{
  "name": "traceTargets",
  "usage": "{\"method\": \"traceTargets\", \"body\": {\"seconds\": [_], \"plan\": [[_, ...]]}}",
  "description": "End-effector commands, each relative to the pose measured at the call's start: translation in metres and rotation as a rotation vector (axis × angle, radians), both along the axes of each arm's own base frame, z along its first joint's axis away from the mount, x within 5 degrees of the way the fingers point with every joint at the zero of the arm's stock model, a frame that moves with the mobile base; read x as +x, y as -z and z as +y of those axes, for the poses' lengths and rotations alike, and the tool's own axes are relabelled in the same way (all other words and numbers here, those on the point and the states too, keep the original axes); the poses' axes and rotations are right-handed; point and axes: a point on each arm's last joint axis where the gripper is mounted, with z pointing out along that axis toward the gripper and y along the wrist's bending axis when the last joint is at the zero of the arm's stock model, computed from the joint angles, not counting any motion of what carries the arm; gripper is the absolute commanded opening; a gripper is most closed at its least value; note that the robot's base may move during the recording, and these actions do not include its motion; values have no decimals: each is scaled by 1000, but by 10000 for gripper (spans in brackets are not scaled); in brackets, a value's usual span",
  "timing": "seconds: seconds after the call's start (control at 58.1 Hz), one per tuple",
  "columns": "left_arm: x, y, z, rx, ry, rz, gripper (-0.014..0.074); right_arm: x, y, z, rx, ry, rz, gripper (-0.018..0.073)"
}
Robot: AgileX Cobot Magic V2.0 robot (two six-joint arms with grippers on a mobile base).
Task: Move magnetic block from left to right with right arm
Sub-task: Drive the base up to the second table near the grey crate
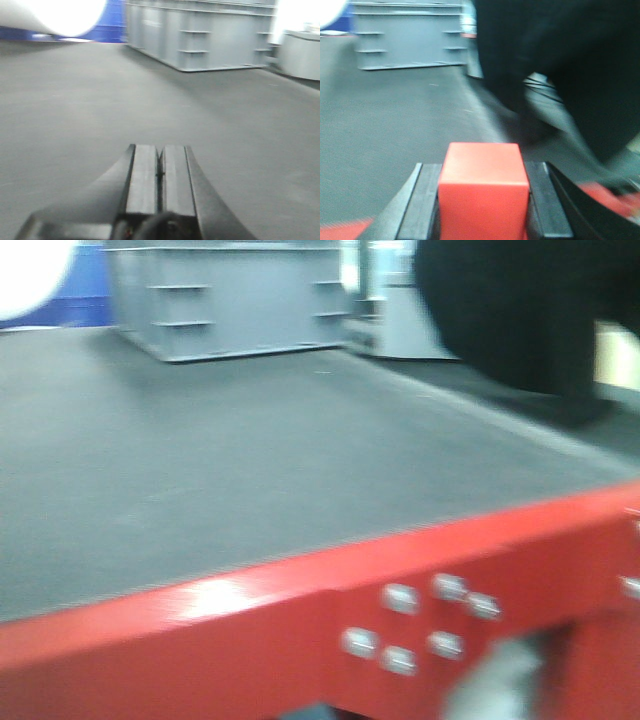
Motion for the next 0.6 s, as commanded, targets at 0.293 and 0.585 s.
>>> {"method": "traceTargets", "body": {"seconds": [0.293, 0.585], "plan": [[-1, -5, 0, -11, 0, -81, -126, -1, -18, -1, -1, 10, -113, 342], [-1, -5, 0, -11, 0, -81, -126, -1, -18, -1, -1, 10, -113, 342]]}}
